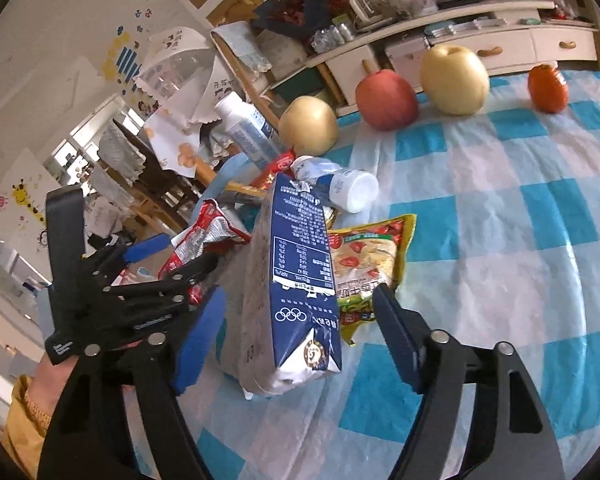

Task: Collect trash
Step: 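Grasp the red-and-white snack bag with the left tool while the right tool grasps the blue milk carton, then lift both held items and carry them over the pink bucket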

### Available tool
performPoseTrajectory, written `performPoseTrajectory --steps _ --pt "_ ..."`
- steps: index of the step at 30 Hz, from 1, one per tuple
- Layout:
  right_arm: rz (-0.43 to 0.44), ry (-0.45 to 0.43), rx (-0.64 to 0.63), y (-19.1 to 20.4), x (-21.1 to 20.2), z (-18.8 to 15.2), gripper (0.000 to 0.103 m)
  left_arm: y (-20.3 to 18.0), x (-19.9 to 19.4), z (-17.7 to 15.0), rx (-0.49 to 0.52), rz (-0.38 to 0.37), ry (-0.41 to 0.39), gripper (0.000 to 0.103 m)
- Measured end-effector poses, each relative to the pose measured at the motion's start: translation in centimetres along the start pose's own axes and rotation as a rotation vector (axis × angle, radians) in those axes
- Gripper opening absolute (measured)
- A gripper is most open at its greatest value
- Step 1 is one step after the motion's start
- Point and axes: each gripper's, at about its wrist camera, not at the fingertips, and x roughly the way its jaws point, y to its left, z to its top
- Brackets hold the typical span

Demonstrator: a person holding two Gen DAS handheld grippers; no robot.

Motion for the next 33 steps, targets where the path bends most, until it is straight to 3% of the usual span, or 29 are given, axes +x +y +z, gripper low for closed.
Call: performPoseTrajectory --steps 5,9,12,15,18,33 --pt "0.022 0.003 0.018 -0.5 0.3 0.1 0.073 0.0 0.7 0.2 -0.001 -0.008 0.007 0.075" --pt "0.025 0.012 0.004 -0.2 0.6 -0.1 0.073 -0.2 0.7 0.3 -0.009 -0.027 0.000 0.054" --pt "-0.004 0.016 -0.039 0.5 0.7 -0.4 0.071 -0.2 0.6 0.4 -0.036 -0.038 0.006 0.053" --pt "-0.028 0.023 -0.071 1.0 0.7 -0.6 0.055 -0.3 0.3 0.2 -0.058 -0.040 0.005 0.053" --pt "-0.044 0.021 -0.098 1.7 0.6 -0.8 0.049 -0.2 0.0 -0.3 -0.079 -0.043 0.002 0.053" --pt "-0.082 0.001 -0.211 3.6 -1.1 -1.8 0.037 2.5 -4.5 -4.5 -0.305 -0.101 -0.092 0.052"
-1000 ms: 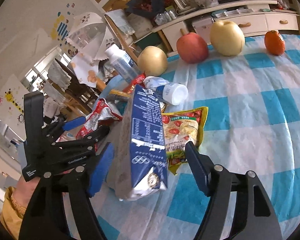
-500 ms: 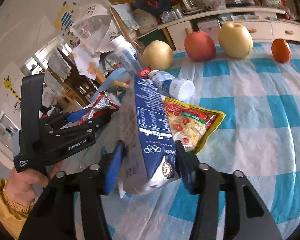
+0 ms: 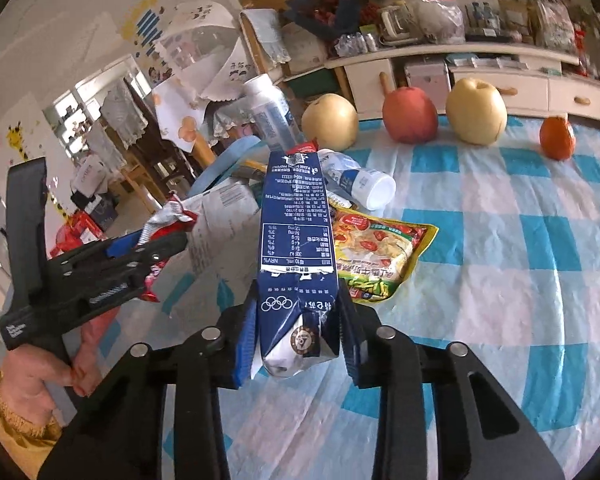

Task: Collect trash
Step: 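Lift both held items and carry them over the pink bucket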

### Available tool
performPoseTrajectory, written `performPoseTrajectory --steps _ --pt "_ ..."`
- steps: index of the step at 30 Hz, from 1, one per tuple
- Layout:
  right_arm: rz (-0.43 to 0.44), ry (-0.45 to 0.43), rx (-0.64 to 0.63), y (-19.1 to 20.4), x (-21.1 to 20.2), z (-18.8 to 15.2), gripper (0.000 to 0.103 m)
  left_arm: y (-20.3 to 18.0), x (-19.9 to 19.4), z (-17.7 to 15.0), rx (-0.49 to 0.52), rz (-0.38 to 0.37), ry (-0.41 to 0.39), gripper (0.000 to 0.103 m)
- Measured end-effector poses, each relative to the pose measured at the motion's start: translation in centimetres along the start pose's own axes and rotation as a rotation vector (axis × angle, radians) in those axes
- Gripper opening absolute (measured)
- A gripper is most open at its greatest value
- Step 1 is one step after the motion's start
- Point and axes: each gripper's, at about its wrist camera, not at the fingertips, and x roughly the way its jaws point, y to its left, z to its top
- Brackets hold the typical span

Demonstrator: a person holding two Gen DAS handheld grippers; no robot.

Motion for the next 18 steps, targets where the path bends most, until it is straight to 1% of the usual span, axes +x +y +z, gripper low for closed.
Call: performPoseTrajectory --steps 3,8,12,18 --pt "-0.001 -0.005 -0.034 0.8 -0.4 -0.2 0.037 1.2 -0.8 -1.3 -0.070 -0.013 -0.013 0.052" --pt "-0.021 -0.032 -0.079 1.8 -1.4 -0.5 0.037 2.6 -2.2 -2.9 -0.132 -0.016 -0.047 0.052" --pt "-0.030 -0.061 -0.085 2.2 -2.5 -0.7 0.037 3.3 -3.1 -3.4 -0.140 -0.010 -0.078 0.052" --pt "-0.030 -0.075 -0.085 2.6 -3.2 -1.0 0.037 4.6 -4.3 -3.8 -0.178 -0.030 -0.116 0.052"
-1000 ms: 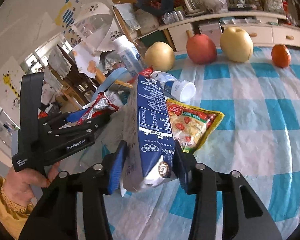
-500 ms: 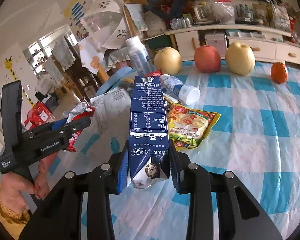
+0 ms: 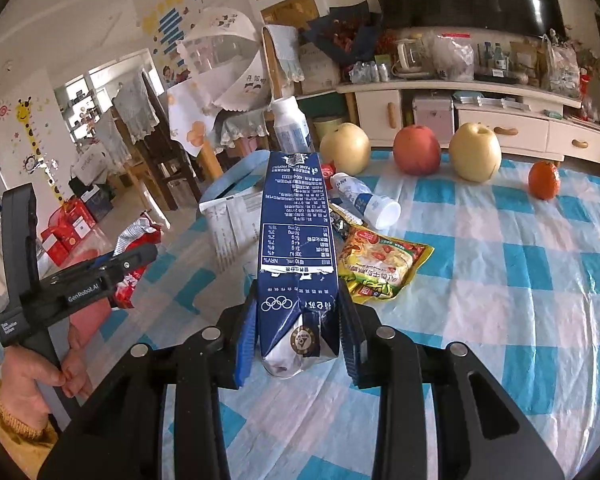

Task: Collect trash
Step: 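Lift both held items and carry them over the pink bucket, then open both tools to drop the items into the pink bucket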

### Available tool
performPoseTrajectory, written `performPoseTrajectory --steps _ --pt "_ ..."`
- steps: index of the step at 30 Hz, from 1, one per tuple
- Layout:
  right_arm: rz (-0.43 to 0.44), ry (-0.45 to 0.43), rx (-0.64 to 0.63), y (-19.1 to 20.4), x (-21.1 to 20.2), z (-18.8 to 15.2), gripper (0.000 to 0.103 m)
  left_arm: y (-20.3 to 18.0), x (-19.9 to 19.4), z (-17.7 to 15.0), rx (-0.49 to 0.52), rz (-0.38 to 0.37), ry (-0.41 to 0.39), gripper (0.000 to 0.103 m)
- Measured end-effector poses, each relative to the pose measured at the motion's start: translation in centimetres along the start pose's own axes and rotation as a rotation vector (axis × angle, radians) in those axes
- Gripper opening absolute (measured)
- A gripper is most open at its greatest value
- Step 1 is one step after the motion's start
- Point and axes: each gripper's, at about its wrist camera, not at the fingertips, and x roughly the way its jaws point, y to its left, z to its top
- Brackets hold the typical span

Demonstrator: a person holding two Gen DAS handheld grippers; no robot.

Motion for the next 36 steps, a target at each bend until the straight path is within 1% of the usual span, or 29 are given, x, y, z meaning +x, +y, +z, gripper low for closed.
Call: performPoseTrajectory --steps 5,9,15,21,25,29,31,36 --pt "0.003 0.000 -0.002 1.2 -0.1 -0.4 0.037 1.6 -1.0 0.3 -0.022 0.010 -0.018 0.052" --pt "0.018 -0.007 -0.005 2.6 -0.2 -0.4 0.037 2.7 -2.0 0.5 -0.019 0.035 -0.031 0.052" --pt "0.061 0.002 -0.038 6.0 -0.2 -0.4 0.037 4.9 -3.9 0.8 -0.048 0.047 -0.053 0.052" --pt "0.112 0.010 -0.090 10.1 0.2 -0.1 0.037 7.3 -5.6 1.0 -0.077 0.082 -0.073 0.052" --pt "0.158 0.024 -0.131 13.6 0.8 -0.1 0.037 9.3 -6.8 1.1 -0.103 0.128 -0.095 0.052" --pt "0.216 0.033 -0.151 17.1 1.4 0.2 0.037 12.0 -7.8 1.0 -0.146 0.192 -0.115 0.052" --pt "0.264 0.040 -0.147 19.2 2.0 0.6 0.037 13.8 -8.4 0.9 -0.182 0.217 -0.122 0.053" --pt "0.344 0.071 -0.179 24.7 3.7 1.4 0.037 18.2 -9.6 0.5 -0.294 0.270 -0.142 0.053"
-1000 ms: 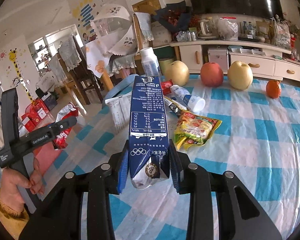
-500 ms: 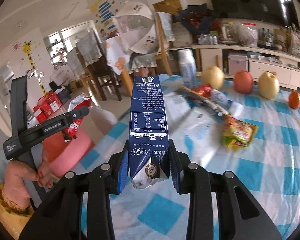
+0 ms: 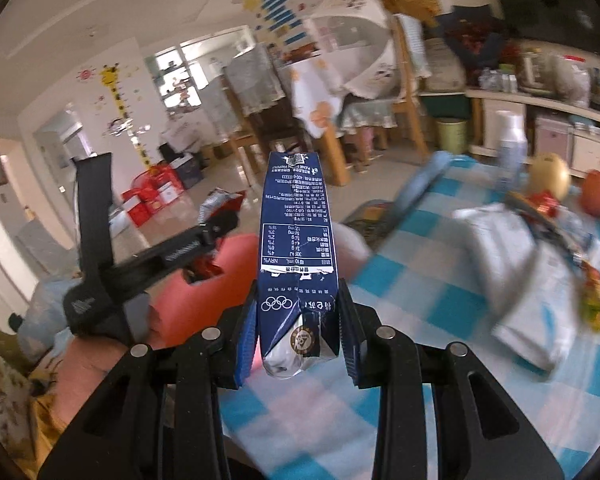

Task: Collect trash
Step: 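Open both tools to drop the items into the pink bucket, then move both empty tools back toward the remaining items on the table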

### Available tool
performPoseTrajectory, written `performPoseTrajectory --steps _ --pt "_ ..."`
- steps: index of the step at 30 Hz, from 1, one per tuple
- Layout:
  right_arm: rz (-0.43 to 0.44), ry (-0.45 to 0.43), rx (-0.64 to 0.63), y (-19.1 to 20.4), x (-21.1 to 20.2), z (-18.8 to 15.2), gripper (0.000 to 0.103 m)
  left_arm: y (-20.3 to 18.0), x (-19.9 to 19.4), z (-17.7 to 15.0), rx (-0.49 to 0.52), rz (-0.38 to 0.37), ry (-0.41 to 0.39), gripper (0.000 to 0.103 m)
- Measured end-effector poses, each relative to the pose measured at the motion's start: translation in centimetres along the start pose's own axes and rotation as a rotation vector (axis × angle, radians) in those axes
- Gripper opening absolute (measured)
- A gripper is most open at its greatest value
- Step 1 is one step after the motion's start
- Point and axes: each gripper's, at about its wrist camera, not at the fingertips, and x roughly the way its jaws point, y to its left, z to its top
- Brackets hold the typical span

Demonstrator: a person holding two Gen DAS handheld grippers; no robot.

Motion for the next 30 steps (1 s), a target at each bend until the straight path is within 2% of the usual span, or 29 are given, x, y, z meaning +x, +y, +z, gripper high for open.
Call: performPoseTrajectory --steps 7,9,10,11,12,14,17,20,27,30 --pt "0.048 0.055 -0.032 4.3 4.7 0.8 0.037 5.4 0.7 0.7 -0.164 0.097 0.015 0.054" --pt "0.070 0.094 -0.043 5.1 6.3 0.6 0.038 6.7 0.9 0.7 -0.209 0.109 0.029 0.065" --pt "0.052 0.101 -0.052 5.3 6.9 0.4 0.038 7.4 1.0 0.7 -0.237 0.116 0.029 0.068" --pt "0.021 0.114 -0.059 5.4 7.5 0.2 0.045 7.8 1.0 0.8 -0.252 0.118 0.019 0.071" --pt "0.012 0.122 -0.055 5.2 7.9 0.0 0.057 7.9 1.0 0.7 -0.253 0.120 0.011 0.075" --pt "-0.002 0.121 -0.022 4.5 7.9 -0.7 0.068 8.0 0.8 0.8 -0.235 0.138 -0.015 0.083" --pt "-0.044 0.109 0.001 3.3 7.2 -1.4 0.081 7.4 0.7 0.8 -0.204 0.135 -0.041 0.085" --pt "-0.087 0.103 0.025 1.9 6.3 -2.2 0.089 7.0 0.3 0.6 -0.178 0.112 -0.086 0.089" --pt "-0.164 0.133 0.056 -0.8 5.0 -4.4 0.091 3.2 -0.6 0.2 -0.027 0.037 -0.197 0.091" --pt "-0.179 0.143 0.059 -1.4 4.3 -5.2 0.091 1.7 -0.4 0.0 0.030 0.021 -0.191 0.091"
